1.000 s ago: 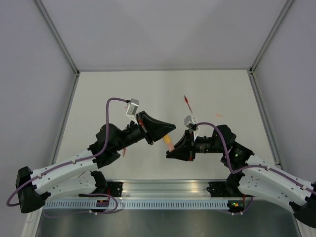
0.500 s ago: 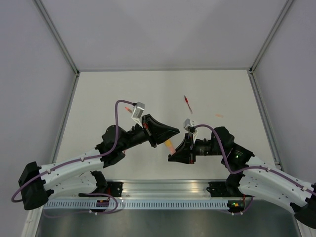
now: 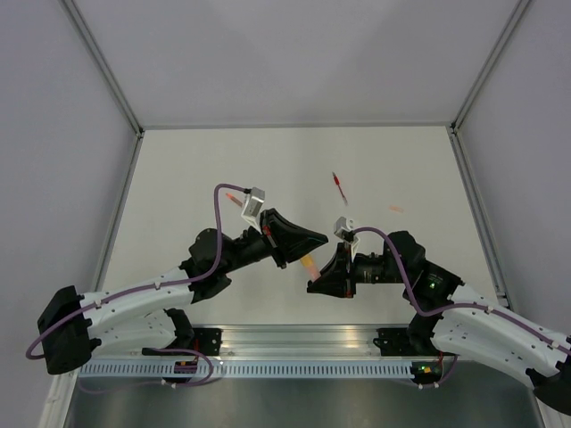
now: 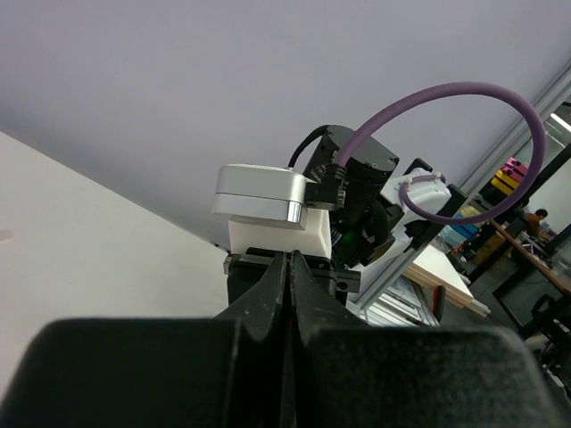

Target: Insert the pens into the pen caps

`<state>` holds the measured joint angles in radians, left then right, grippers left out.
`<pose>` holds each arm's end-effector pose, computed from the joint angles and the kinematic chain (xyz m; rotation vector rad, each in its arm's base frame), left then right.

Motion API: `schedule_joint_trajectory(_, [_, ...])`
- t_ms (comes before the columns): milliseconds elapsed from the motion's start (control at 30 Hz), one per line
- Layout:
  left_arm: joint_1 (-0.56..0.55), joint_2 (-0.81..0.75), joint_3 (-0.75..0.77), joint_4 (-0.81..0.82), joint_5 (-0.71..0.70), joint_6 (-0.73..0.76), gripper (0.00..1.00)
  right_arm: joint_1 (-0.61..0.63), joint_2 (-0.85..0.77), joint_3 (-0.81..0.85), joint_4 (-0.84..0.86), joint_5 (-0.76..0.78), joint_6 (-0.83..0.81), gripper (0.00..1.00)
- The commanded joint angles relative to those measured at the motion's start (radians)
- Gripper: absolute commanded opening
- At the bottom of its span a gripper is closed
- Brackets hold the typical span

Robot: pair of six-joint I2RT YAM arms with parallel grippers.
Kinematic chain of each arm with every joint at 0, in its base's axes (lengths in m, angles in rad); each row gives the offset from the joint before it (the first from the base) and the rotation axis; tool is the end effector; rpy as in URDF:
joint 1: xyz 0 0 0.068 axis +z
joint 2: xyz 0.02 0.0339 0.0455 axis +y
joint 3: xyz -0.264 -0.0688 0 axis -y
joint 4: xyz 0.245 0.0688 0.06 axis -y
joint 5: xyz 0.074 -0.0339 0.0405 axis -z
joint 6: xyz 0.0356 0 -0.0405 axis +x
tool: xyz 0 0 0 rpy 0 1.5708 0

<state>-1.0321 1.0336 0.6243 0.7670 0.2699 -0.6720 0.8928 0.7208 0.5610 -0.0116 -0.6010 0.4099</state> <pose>0.1124 -0.2066 0.3358 0.5125 1.3085 -1.6193 0.0940 0.1489 0.2904 -0.9312 1.7183 1.4312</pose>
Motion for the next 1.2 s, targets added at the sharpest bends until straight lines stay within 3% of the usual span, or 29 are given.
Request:
schedule_joint_trajectory(0, [-0.06, 0.055, -0.052, -0.072, 0.111, 0.005, 0.02, -0.011, -0.027, 0.022, 0.229, 0.099, -0.011, 0.0])
schedule_joint_trajectory(400, [-0.088, 0.082, -0.078, -0.011, 0.115, 0.002, 0.02, -0.011, -0.066, 0.027, 0.237, 0.135, -0.031, 0.0])
schedule_joint_trajectory(767, [-0.088, 0.022, -0.031, -0.138, 0.061, 0.078, 0.02, -0.011, -0.047, 0.034, 0.254, -0.003, -0.008, 0.0])
schedule_joint_trajectory(1167, [-0.088, -0.055, 0.003, -0.204, 0.051, 0.094, 0.02, -0.009, -0.029, 0.036, 0.248, -0.011, -0.006, 0.0])
